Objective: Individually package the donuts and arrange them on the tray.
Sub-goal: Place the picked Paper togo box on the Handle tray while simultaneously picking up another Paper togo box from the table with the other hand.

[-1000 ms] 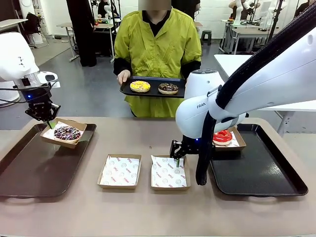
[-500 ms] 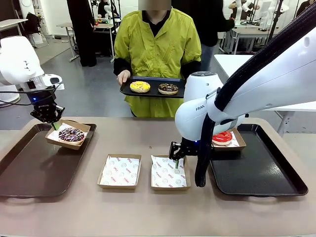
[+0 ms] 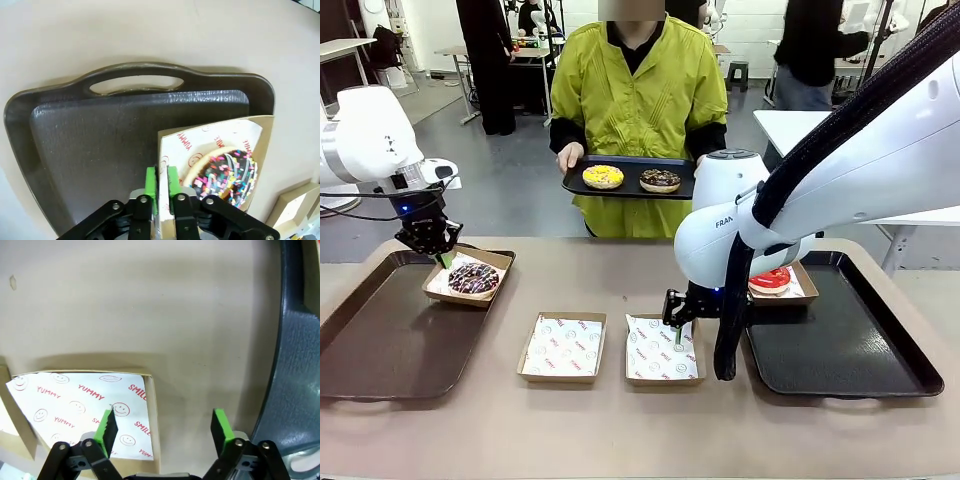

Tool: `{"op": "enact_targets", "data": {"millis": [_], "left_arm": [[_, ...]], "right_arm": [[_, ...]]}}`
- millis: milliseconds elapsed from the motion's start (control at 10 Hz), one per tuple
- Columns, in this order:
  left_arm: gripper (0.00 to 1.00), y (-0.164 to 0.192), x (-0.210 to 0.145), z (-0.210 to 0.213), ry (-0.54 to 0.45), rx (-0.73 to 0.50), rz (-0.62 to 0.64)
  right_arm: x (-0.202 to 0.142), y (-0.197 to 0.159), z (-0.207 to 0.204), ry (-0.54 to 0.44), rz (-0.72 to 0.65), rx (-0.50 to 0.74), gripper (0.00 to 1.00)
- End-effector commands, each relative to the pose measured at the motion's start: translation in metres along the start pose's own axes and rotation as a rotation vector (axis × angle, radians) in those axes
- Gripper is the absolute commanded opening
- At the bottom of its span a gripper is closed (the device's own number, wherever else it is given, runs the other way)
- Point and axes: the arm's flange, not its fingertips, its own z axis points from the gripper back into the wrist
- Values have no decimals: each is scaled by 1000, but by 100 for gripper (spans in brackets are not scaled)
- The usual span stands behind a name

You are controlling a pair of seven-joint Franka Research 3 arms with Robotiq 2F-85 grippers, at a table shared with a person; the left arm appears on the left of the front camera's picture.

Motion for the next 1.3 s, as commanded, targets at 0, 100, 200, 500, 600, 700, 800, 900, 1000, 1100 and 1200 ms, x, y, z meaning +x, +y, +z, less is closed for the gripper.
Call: {"op": "enact_targets", "data": {"millis": [0,100,200,500,600,700,800,900,1000,1100,1200], "left_arm": [[95,-9,4,6,-16,5,20],[100,-11,4,7,-16,6,19],[100,-12,4,8,-16,6,19],[98,-12,3,12,-18,5,17],[100,-13,3,12,-16,4,16],[100,-13,2,13,-13,-1,13],[100,-12,2,14,-14,-1,12],[100,-13,2,15,-12,0,13],[100,-13,2,16,-11,-3,17],[100,-13,2,16,-3,-9,19],[100,-11,0,20,-7,-26,29]], "right_arm": [[-2,1,-6,-8,-15,30,41],[-1,1,-6,-4,-20,34,0],[0,1,-6,-3,-24,33,35],[0,0,-5,-5,-41,36,0],[0,0,-4,-10,-47,36,0],[0,-1,-3,-10,-53,38,0],[1,-1,-4,-10,-57,39,0],[2,0,-4,-10,-60,38,0],[2,-1,-3,-11,-60,40,0],[3,-1,-3,-11,-62,36,0],[1,-3,-2,8,-42,14,0]]}}
